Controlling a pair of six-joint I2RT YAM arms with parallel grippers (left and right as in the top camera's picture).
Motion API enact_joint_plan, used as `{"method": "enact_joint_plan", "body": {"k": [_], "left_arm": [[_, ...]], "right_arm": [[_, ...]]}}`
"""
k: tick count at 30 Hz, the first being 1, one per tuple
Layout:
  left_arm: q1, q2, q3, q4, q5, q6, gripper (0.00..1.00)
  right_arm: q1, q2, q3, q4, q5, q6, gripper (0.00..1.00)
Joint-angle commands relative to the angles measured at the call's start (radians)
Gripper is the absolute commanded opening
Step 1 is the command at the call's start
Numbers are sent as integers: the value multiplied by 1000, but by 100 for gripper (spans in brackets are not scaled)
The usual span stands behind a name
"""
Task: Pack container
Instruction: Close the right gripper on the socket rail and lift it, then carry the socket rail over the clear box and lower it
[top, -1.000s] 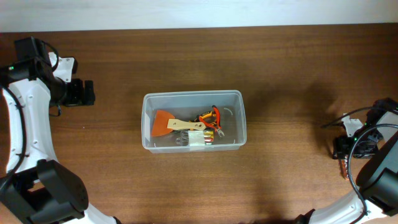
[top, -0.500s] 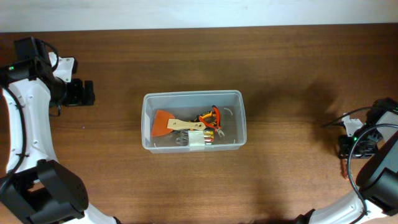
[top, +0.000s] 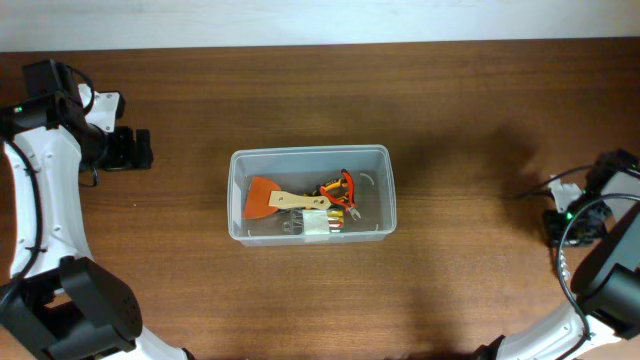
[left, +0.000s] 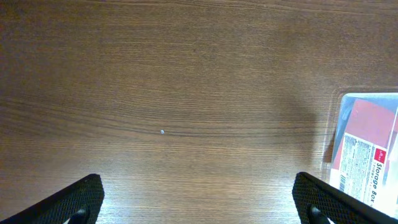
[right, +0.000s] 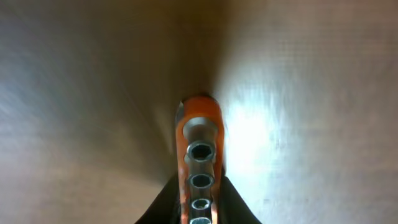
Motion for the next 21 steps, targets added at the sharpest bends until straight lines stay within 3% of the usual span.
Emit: {"method": "enact_joint_plan", "body": {"k": [1,12,21], "left_arm": [[8,9,-5,2,14,-10,99],[8,9,-5,2,14,-10,99],[8,9,-5,2,14,-10,99]], "right_arm": [[73,17,77,-11,-4,14,16],[369,17,412,-149,-65,23,16],[736,17,657,-213,-52,6,17]]}}
